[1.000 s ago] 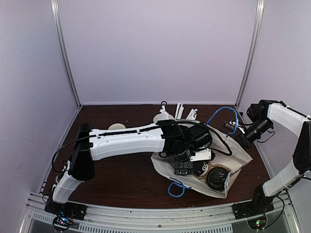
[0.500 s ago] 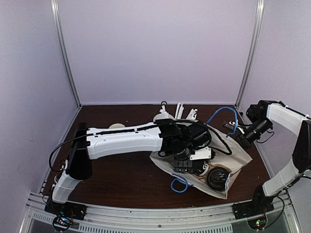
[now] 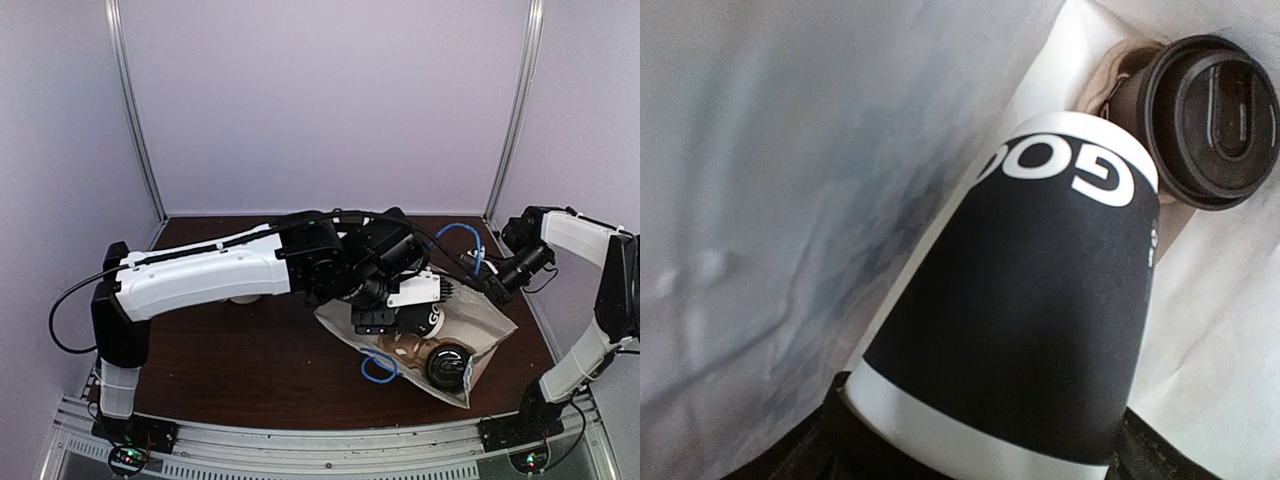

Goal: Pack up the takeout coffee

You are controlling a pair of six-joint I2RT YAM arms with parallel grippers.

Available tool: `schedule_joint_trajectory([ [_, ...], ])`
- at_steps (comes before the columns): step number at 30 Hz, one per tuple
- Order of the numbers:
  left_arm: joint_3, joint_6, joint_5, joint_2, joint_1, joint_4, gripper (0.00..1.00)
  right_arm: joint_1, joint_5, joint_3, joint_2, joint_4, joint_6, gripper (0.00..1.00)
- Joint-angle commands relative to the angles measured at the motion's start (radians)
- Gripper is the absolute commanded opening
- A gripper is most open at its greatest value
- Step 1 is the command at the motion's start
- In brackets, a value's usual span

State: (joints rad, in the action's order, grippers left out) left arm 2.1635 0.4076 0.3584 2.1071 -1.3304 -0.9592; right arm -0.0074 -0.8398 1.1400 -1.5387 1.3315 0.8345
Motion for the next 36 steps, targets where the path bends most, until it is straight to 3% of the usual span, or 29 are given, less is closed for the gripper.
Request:
schedule_joint_trajectory([
  [1,0.017,0.053,0.109,-0.086,-0.048,0.012,0.81,-0.019,-0.043,0.055,-0.049,-0.001,0.005,0.52],
  [11,0.036,0.082,0.276,-0.160,-0.114,-0.055,0.82,-0.057,-0.037,0.114,-0.132,-0.059,-0.067,0.51],
  [18,0.016,0.157,0.594,-0.245,-0.165,-0.083,0.84,-0.089,0.011,0.112,-0.160,-0.113,-0.106,0.51],
  [24,-0.092,0.035,0.839,-0.305,-0.165,-0.307,0.86,-0.089,0.007,0.088,-0.154,-0.128,-0.096,0.52],
  [31,-0.106,-0.149,0.842,-0.313,-0.164,-0.507,0.85,-0.089,0.002,0.052,-0.138,-0.127,-0.073,0.52],
  [36,-0.350,-0.142,0.740,-0.298,-0.165,-0.509,0.85,-0.089,0.010,0.036,-0.109,-0.122,-0.056,0.52],
])
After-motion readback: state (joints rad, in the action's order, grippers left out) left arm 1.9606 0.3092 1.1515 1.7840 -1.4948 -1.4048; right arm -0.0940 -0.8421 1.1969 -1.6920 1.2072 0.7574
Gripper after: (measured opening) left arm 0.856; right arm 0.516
